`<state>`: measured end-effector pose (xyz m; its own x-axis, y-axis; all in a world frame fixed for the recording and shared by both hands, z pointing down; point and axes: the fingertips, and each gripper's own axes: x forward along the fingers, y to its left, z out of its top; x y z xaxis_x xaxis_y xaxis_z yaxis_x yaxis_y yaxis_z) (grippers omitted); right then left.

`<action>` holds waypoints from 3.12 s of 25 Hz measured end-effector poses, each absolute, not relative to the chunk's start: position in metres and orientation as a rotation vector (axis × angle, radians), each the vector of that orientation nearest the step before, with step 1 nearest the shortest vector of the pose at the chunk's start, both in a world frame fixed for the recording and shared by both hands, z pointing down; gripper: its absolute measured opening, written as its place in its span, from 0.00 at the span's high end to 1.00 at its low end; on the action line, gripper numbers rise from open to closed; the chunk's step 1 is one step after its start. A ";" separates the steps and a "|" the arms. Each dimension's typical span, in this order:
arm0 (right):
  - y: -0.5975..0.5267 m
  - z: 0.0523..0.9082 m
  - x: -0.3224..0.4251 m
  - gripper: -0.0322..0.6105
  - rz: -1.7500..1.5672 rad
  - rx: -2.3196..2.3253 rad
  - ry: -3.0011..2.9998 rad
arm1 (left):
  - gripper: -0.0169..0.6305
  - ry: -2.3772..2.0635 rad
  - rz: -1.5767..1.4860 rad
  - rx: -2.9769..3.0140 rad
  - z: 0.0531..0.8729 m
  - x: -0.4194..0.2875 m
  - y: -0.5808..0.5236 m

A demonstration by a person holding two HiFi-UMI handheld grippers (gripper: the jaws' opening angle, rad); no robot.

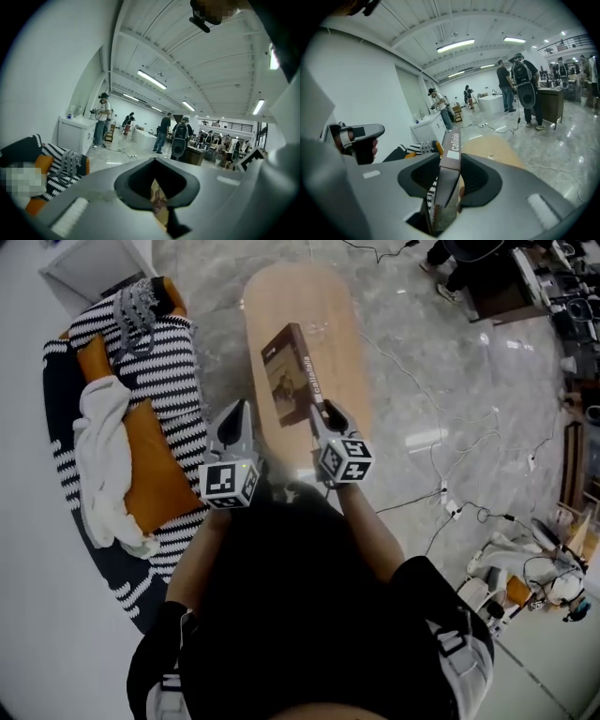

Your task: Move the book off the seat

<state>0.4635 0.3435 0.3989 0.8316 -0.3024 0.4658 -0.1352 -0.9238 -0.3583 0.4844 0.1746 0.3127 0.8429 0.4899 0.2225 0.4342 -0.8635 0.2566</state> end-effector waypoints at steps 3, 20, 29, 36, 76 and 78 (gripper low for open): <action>0.338 0.410 0.487 0.72 -0.790 -2.688 0.247 | 0.96 0.775 0.481 2.814 0.327 0.515 0.171; 0.365 0.488 0.560 0.72 -0.854 -2.609 0.121 | 0.96 0.901 0.643 2.731 0.401 0.598 0.215; 0.390 0.571 0.583 0.72 -0.911 -2.539 0.146 | 0.96 0.746 0.674 2.724 0.468 0.625 0.244; 0.402 0.618 0.590 0.72 -0.922 -2.500 0.144 | 0.96 0.737 0.735 2.733 0.529 0.630 0.255; 0.411 0.752 0.548 0.70 -0.981 -2.453 0.222 | 0.96 0.770 0.839 2.666 0.655 0.588 0.285; 0.416 0.756 0.547 0.70 -0.988 -2.453 0.211 | 0.96 0.776 0.841 2.665 0.656 0.587 0.288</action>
